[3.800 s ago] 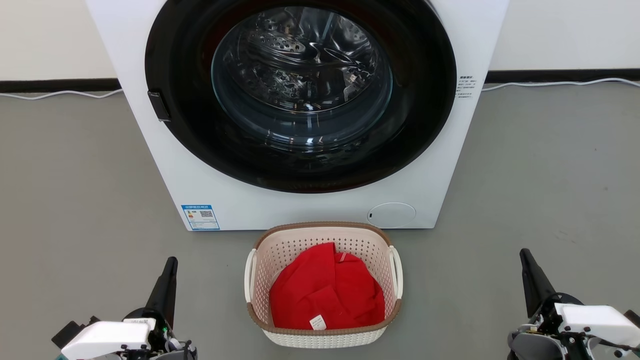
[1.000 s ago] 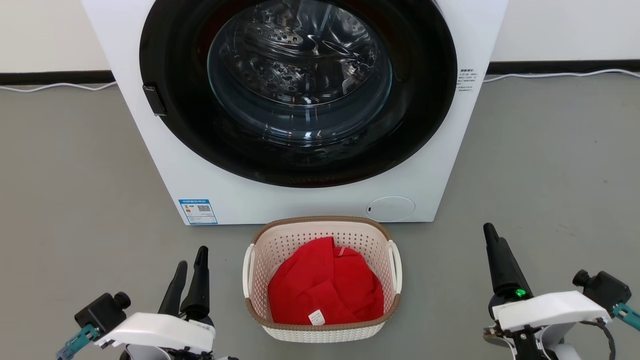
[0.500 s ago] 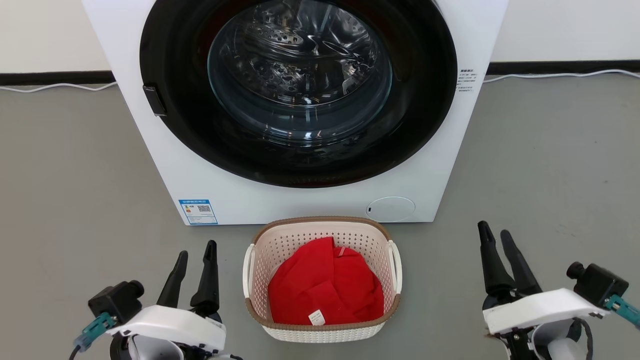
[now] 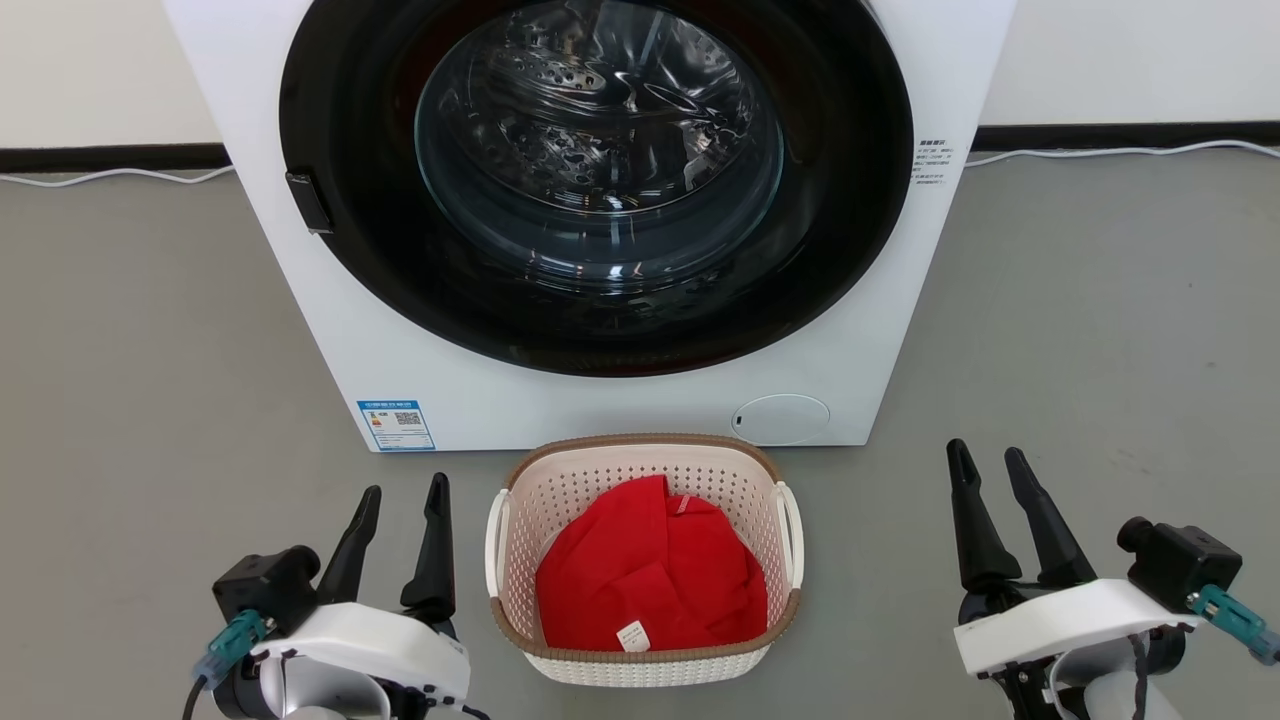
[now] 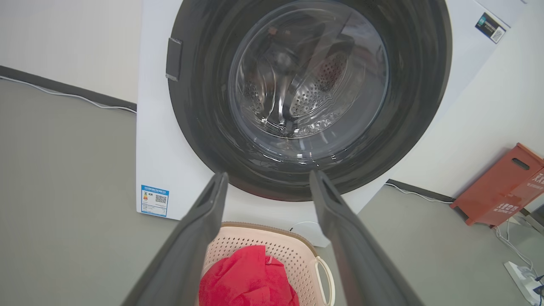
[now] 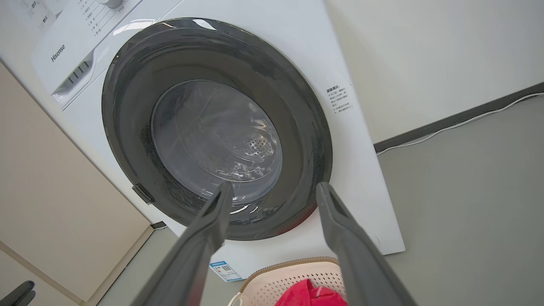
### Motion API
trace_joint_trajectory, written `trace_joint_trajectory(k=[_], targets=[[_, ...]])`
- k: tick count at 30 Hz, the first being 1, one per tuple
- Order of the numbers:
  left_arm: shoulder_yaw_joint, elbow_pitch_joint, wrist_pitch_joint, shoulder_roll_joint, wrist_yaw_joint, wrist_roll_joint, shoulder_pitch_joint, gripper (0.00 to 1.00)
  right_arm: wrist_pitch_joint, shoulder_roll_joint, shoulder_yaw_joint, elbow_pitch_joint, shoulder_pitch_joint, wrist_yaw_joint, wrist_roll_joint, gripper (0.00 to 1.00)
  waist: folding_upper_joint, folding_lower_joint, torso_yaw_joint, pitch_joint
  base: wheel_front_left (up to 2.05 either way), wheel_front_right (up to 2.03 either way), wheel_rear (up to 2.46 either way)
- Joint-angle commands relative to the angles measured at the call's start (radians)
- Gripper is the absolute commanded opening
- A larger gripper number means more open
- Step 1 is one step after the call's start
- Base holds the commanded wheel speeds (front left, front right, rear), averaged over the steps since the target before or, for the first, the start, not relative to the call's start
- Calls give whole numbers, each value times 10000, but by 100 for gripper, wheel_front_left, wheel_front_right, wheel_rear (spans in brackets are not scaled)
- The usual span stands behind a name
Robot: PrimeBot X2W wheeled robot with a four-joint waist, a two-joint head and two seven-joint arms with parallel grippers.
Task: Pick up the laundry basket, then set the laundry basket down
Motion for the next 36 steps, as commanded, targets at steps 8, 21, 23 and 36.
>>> trace_joint_trajectory(k=[8,21,23,36], targets=[[76,-192,-366,120,138,1179,-610,100,-406,-62,246,-136,-546,69,-1182,100,0,0,-2,-30,0,0,0],[-64,-152,-663,137,245,2300,-692,100,-703,-59,294,-66,-605,75,-2224,100,0,0,-43,-8,0,0,0],[-67,-153,-663,137,249,2295,-687,100,-703,-54,278,-46,-606,75,-2219,100,0,0,-45,1,0,0,0],[-60,-169,-663,137,280,2256,-707,100,-703,-30,228,-47,-605,75,-2218,100,0,0,-42,115,0,0,0]])
